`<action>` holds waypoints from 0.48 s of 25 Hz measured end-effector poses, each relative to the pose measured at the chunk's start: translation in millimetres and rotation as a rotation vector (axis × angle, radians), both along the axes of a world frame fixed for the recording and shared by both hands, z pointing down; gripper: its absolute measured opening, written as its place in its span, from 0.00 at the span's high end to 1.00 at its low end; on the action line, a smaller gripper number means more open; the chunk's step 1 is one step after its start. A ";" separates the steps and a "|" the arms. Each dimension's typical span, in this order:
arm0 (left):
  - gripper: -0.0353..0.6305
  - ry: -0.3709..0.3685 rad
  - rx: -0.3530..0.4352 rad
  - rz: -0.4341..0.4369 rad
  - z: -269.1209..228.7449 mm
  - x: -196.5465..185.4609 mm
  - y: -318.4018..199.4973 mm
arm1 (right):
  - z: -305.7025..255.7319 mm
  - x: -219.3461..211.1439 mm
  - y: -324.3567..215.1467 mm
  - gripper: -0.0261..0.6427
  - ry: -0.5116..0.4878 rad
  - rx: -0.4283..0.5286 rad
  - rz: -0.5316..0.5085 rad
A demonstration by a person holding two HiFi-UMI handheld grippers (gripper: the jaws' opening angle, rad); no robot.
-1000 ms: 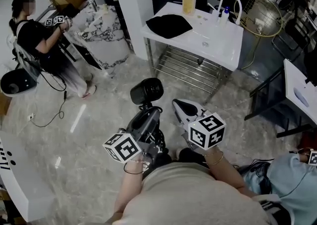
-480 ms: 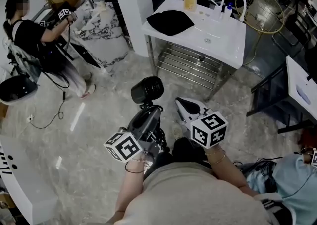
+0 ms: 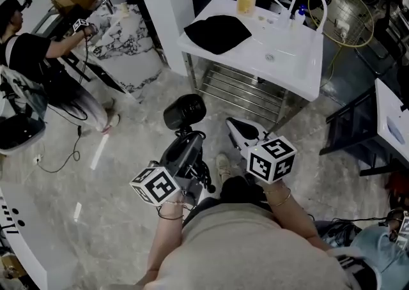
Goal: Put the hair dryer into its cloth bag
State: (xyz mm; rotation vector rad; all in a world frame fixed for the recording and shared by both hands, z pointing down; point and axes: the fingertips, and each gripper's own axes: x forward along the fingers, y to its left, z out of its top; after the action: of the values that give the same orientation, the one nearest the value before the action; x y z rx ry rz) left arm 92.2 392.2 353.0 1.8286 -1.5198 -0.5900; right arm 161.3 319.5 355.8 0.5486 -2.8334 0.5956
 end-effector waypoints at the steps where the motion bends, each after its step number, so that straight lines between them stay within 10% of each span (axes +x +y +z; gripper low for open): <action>1: 0.61 0.000 -0.001 -0.004 0.1 -4.6 -11.1 | 0.1 -2.9 -12.1 0.96 -0.001 -0.004 0.001; 12: 0.61 -0.031 0.026 -0.065 -12.2 -56.9 -132.2 | -5.2 -55.4 -144.4 0.96 -0.019 0.001 -0.036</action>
State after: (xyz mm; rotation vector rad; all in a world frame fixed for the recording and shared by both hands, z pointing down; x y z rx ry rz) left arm 35.3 260.0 340.9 1.8216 -1.6048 -0.6175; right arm 105.9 175.1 350.7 0.4931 -2.8547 0.5964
